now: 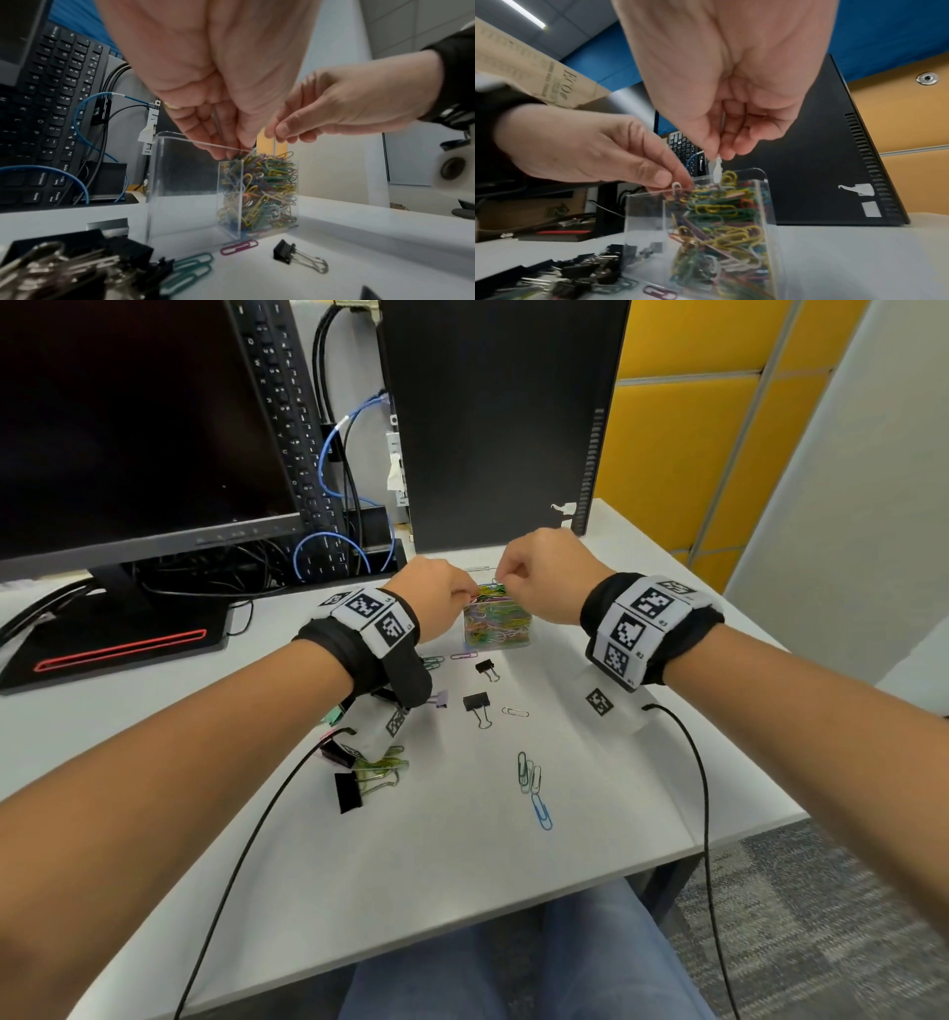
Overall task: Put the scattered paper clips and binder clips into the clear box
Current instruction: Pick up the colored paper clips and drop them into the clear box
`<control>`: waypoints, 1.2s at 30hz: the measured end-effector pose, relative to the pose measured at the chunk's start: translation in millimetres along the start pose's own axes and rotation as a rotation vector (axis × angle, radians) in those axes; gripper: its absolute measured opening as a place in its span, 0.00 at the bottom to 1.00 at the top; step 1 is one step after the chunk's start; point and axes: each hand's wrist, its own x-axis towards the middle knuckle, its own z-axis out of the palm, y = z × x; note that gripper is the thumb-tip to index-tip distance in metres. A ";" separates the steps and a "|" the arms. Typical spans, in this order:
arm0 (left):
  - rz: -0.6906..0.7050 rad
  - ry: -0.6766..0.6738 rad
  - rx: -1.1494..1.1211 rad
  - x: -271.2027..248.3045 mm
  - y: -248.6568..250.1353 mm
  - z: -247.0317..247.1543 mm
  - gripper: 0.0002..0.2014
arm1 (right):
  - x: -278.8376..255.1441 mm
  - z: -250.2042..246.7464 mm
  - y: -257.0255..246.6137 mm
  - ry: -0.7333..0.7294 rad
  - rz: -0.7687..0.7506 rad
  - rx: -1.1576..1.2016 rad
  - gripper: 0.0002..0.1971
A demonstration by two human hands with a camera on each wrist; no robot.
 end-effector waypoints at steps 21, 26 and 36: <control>-0.031 -0.366 0.255 -44.5 -24.9 15.1 0.12 | -42.4 35.8 -14.0 -0.653 0.048 -0.187 0.14; -0.018 -0.373 0.263 -43.5 -27.0 16.7 0.09 | -53.5 22.9 -16.7 -0.656 0.041 -0.102 0.06; -0.019 -0.443 0.328 -50.0 -24.3 22.2 0.11 | -82.8 16.4 -27.2 -0.822 -0.076 -0.124 0.13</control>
